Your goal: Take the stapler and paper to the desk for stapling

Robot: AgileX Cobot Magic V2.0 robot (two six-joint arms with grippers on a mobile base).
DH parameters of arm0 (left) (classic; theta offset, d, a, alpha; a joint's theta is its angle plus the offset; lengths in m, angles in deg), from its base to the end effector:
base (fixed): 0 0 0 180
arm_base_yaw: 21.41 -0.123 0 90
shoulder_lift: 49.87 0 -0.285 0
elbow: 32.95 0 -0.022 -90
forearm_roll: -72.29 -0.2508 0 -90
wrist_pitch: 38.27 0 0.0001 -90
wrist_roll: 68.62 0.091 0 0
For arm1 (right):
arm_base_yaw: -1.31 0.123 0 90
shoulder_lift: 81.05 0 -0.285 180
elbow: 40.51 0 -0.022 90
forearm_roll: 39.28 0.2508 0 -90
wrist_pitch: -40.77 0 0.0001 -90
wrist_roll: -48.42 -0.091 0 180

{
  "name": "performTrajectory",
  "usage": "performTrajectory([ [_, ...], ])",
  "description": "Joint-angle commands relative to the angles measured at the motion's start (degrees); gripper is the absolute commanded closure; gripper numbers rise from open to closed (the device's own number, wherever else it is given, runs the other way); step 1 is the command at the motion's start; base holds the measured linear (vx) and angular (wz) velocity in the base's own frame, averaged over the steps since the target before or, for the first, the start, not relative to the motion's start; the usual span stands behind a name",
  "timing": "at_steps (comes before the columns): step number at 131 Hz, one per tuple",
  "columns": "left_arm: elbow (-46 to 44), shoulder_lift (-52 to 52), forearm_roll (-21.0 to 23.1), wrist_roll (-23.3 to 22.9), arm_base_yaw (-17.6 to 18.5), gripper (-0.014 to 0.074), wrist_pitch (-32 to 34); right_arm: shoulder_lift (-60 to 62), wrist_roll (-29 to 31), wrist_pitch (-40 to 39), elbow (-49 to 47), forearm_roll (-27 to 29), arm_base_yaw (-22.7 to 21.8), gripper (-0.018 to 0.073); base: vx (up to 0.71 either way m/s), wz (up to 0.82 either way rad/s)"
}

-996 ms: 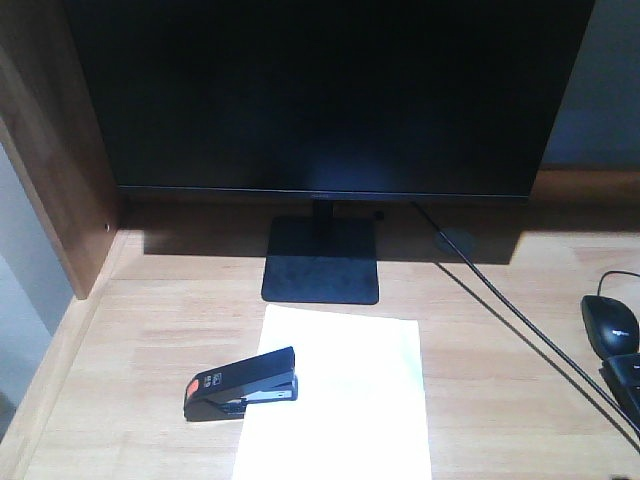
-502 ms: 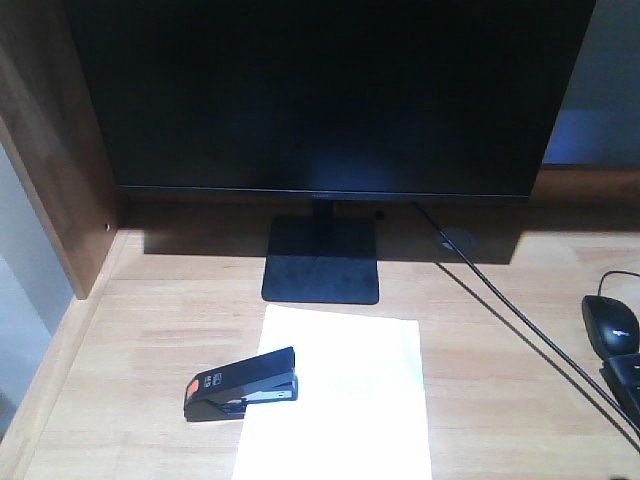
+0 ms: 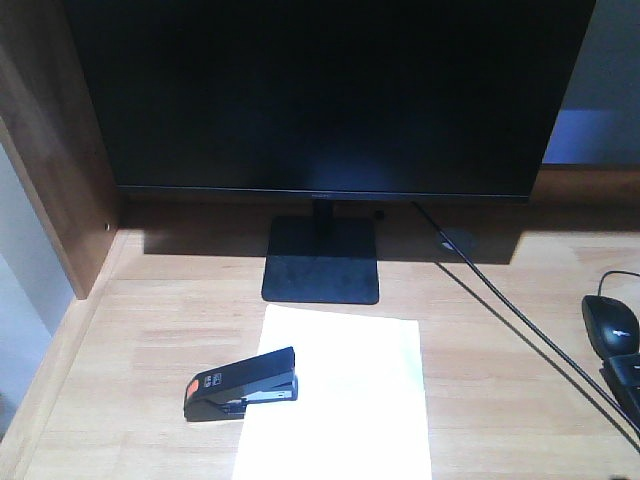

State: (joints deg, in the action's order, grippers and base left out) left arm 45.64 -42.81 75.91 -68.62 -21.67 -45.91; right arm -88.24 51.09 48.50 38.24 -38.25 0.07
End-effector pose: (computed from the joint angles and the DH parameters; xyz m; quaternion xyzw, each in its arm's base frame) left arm 0.0564 -0.0005 0.1937 -0.0215 0.7267 -0.0230 0.6862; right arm 0.0567 -0.0010 0.1924 -0.0034 0.7294 -0.0164 0.6839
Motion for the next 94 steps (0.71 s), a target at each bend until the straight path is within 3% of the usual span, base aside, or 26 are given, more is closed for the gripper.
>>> performTrajectory([
  [1, 0.6, -0.9, 0.5, -0.5, -0.1, 0.0603, 4.1, 0.5, 0.4, -4.2, 0.3, 0.0, -0.5, 0.0565, 0.0, 0.0],
  [94, 0.6, -0.9, 0.5, -0.4, -0.1, 0.0603, 4.1, 0.5, 0.4, -4.2, 0.3, 0.0, -0.5, 0.0565, 0.0, 0.0],
])
